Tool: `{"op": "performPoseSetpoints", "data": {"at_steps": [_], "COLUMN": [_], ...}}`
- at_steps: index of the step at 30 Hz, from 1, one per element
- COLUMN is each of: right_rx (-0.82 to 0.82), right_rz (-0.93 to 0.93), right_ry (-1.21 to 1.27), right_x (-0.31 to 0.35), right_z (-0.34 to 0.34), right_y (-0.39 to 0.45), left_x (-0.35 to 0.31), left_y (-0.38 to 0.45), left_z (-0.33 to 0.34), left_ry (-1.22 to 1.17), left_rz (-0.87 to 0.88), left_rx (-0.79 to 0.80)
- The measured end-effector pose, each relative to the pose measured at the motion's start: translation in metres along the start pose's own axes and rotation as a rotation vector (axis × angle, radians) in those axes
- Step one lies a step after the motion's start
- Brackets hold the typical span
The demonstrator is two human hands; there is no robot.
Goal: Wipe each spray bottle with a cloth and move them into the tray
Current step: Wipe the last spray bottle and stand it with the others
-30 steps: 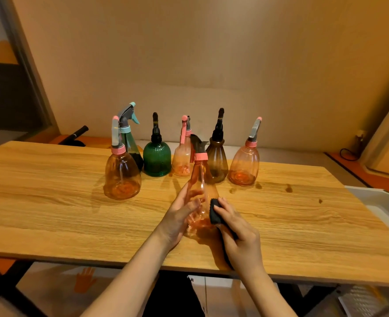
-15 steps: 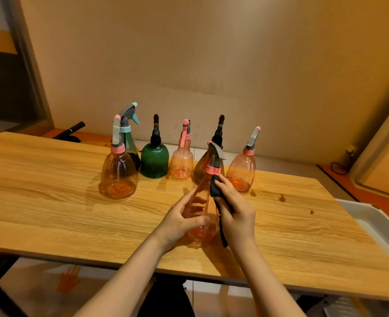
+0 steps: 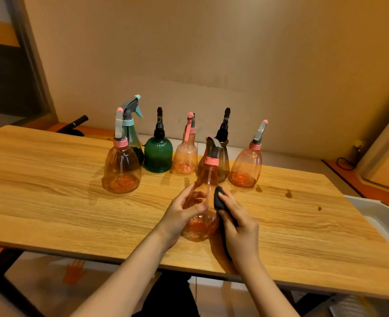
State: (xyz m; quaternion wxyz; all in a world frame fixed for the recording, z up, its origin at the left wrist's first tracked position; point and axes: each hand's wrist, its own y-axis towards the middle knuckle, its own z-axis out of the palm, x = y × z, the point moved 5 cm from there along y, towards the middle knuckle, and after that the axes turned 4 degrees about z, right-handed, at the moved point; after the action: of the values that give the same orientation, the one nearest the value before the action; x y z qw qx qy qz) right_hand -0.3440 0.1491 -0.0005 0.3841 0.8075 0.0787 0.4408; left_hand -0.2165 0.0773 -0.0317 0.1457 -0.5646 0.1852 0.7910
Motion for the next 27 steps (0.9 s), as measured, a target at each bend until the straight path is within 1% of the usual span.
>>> {"op": "performPoseSetpoints", "data": {"at_steps": [4,9,15,18,21,24,27], "right_rx": [0.073,0.100,0.161,0.151,0.138,0.131,0.095], "right_rz": [-0.049,-0.078,-0.203,-0.197,-0.208,-0.214,-0.172], "right_ry": [-0.053,-0.066,-0.073,-0.085,-0.100,-0.099,-0.082], "right_x": [0.001,0.002,0.010,0.010,0.012,0.014,0.011], "right_z": [0.001,0.002,0.007,0.006,0.004,0.004,0.000], "right_y": [-0.013,-0.013,-0.019,-0.020,-0.020,-0.020,-0.019], "left_x": [-0.006,-0.006,-0.009,-0.009,-0.009,-0.008,-0.009], "left_y": [0.003,0.003,-0.001,-0.002,-0.001,0.000,-0.002], "left_z": [-0.004,-0.008,-0.017,-0.016,-0.013,-0.013,-0.009], "left_ry": [-0.124,-0.258,-0.488,-0.508,-0.511,-0.503,-0.493], "left_rz": [0.040,0.025,-0.003,-0.008,-0.011,-0.031,-0.035], "left_rx": [-0.058,-0.117,-0.212,-0.192,-0.138,-0.127,-0.124]}}
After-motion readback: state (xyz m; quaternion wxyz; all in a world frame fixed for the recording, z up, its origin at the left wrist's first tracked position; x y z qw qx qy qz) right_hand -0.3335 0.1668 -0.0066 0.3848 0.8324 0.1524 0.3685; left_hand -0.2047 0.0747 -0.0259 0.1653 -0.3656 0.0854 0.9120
